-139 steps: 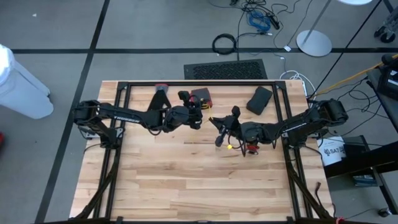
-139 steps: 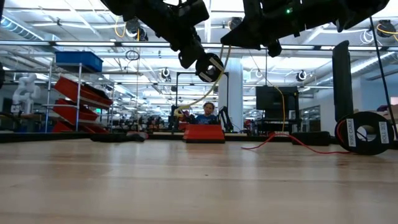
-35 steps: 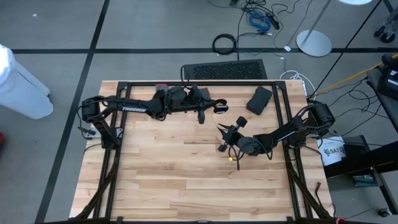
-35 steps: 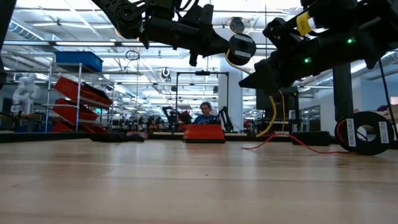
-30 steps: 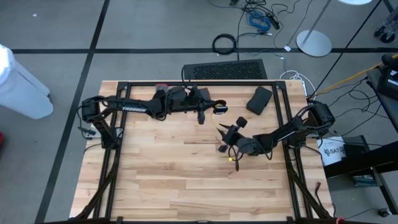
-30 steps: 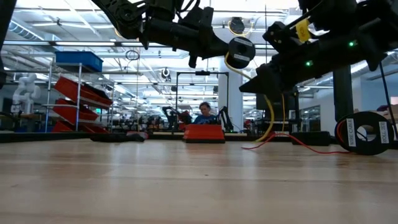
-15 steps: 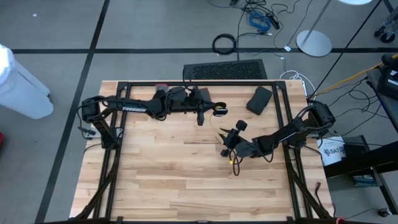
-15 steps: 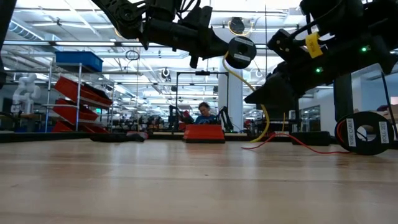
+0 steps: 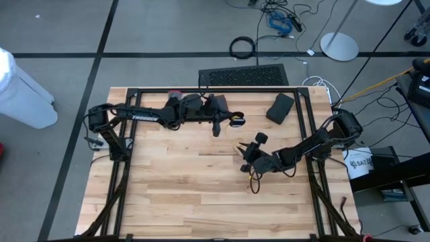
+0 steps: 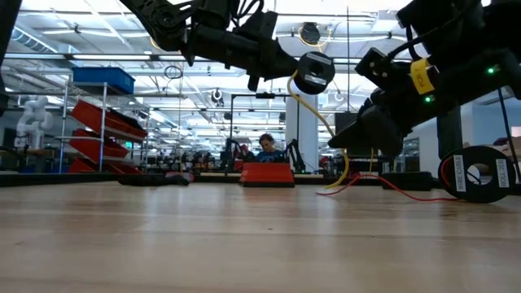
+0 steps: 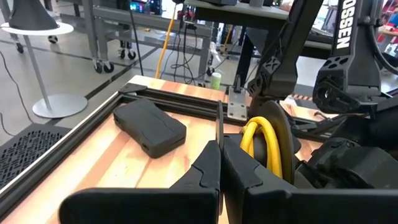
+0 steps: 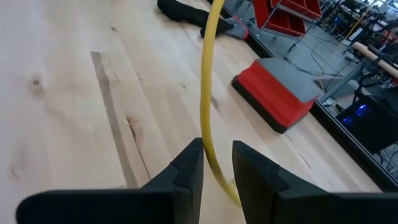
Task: Coil cords
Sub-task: Coil the yellow wire onto the spool
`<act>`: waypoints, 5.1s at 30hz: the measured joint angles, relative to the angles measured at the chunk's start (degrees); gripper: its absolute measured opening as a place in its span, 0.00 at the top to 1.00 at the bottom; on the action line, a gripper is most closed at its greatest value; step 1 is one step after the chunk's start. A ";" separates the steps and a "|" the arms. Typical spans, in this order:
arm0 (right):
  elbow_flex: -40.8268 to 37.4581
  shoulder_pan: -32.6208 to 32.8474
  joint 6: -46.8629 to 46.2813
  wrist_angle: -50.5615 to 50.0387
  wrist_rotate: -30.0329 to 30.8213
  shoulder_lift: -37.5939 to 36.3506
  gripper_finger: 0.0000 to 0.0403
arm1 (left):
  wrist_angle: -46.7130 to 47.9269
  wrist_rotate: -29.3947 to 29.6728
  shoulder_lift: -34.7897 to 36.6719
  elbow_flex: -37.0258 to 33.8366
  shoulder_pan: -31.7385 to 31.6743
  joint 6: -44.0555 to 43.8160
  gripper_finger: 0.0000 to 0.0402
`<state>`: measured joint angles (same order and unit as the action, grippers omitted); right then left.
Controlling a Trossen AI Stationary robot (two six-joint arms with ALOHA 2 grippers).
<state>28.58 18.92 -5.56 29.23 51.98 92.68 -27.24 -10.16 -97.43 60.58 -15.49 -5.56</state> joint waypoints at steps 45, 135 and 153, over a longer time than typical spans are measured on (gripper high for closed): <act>0.09 -4.50 1.96 21.46 -15.78 11.41 0.83 | -0.07 -1.61 -0.04 -0.04 0.26 -1.18 1.00; 10.56 -10.41 5.90 22.10 -32.74 22.39 0.83 | 1.36 -1.54 -0.04 -0.02 0.98 -1.22 1.00; 10.54 -10.19 6.08 20.35 -32.56 22.39 0.88 | 3.16 -1.54 -0.04 -0.02 0.98 -1.13 1.00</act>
<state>39.11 8.73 0.52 49.58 19.43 115.07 -24.08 -11.70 -97.47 60.55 -14.50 -6.70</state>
